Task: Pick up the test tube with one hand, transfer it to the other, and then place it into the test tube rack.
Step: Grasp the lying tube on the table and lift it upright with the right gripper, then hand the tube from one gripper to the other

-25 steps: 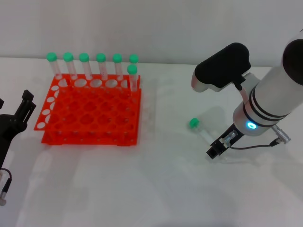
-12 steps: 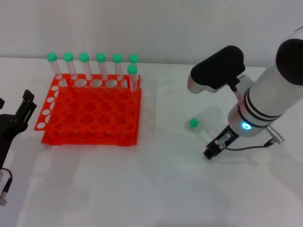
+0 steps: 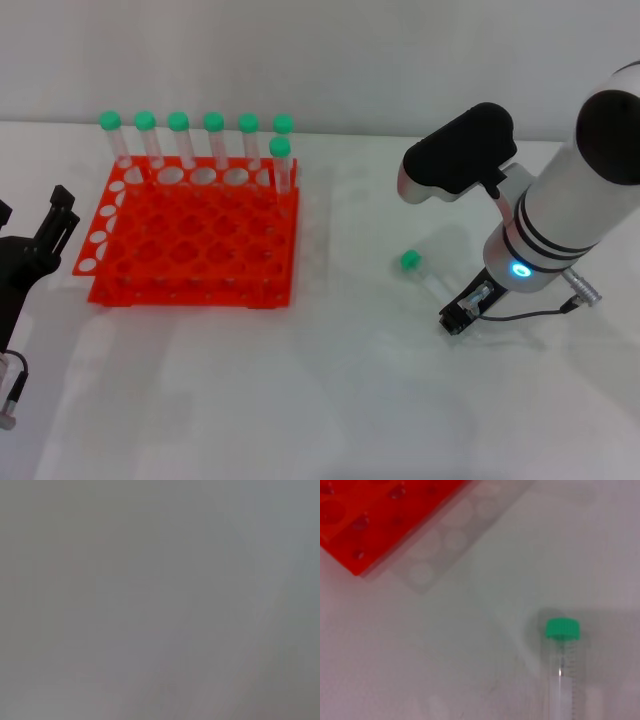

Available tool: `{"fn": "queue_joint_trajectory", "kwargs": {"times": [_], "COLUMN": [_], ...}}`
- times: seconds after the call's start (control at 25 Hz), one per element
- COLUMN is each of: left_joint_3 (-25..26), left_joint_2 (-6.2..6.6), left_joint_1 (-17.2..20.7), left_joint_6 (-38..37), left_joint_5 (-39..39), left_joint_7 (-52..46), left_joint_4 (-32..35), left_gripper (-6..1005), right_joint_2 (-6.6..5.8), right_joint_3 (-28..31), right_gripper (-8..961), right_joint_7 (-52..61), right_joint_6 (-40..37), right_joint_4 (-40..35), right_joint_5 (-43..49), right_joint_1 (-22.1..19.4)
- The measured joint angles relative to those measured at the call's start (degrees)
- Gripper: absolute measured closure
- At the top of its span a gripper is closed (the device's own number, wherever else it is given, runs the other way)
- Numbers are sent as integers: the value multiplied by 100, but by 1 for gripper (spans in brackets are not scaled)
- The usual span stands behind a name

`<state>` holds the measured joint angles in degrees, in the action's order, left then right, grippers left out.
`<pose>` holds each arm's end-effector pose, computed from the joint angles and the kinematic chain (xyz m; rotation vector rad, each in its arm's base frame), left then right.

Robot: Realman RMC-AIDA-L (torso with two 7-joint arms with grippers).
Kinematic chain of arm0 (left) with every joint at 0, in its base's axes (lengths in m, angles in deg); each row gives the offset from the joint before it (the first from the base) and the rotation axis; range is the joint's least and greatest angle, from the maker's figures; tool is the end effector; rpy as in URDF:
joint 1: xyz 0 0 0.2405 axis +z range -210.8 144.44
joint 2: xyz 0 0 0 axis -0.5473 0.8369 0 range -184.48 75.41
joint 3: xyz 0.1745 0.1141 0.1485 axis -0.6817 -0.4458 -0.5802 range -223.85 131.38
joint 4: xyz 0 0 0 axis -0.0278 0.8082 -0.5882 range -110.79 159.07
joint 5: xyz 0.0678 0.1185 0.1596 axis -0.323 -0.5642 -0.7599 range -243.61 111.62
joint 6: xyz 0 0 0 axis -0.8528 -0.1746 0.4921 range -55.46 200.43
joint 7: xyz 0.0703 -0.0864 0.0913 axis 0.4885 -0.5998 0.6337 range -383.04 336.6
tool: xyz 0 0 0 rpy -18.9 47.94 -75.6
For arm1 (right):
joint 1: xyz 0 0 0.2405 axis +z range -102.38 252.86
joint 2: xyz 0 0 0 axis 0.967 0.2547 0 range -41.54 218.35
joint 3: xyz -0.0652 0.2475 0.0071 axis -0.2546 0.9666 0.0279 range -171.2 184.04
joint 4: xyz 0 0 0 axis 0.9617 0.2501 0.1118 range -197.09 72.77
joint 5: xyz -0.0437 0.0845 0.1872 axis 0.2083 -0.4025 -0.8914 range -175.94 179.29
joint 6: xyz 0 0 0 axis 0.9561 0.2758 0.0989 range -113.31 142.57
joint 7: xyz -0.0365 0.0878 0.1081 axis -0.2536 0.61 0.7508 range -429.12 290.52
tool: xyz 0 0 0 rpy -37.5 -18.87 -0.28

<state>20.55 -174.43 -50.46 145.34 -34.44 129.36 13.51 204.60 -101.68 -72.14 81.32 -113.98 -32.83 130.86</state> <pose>-0.3479 0.2937 0.0021 -1.4217 -0.7694 -0.9665 0.1355 0.3965 -0.0868 -2.3917 0.9198 -0.6232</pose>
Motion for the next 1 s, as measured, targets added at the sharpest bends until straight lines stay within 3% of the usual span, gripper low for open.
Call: {"fn": "queue_joint_trajectory", "kwargs": {"times": [0.2,0.32,0.44,0.64,0.76,1.0], "left_joint_3": [0,0,0,0,1,1], "left_joint_2": [2,-1,-4,9,26,46], "left_joint_1": [6,35,55,83,85,88], "left_joint_6": [0,10,55,91,190,508], "left_joint_5": [0,0,1,-15,-49,-226], "left_joint_7": [0,0,-14,-404,-786,-979], "left_joint_4": [0,0,-2,-37,-38,-14], "left_gripper": [105,105,105,105,105,105], "right_joint_2": [-2,-36,-46,-47,-48,-77], "right_joint_3": [13,63,354,1014,1330,1624], "right_gripper": [624,764,763,761,760,757], "right_joint_7": [-124,-150,-372,-957,-1507,-3760], "right_joint_6": [0,-9,-26,-226,-697,-2175], "right_joint_4": [-63,-304,-738,-1844,-2547,-2811], "right_joint_5": [19,37,67,43,-288,-2506], "right_joint_1": [-38,-161,-478,-1397,-2155,-3464]}}
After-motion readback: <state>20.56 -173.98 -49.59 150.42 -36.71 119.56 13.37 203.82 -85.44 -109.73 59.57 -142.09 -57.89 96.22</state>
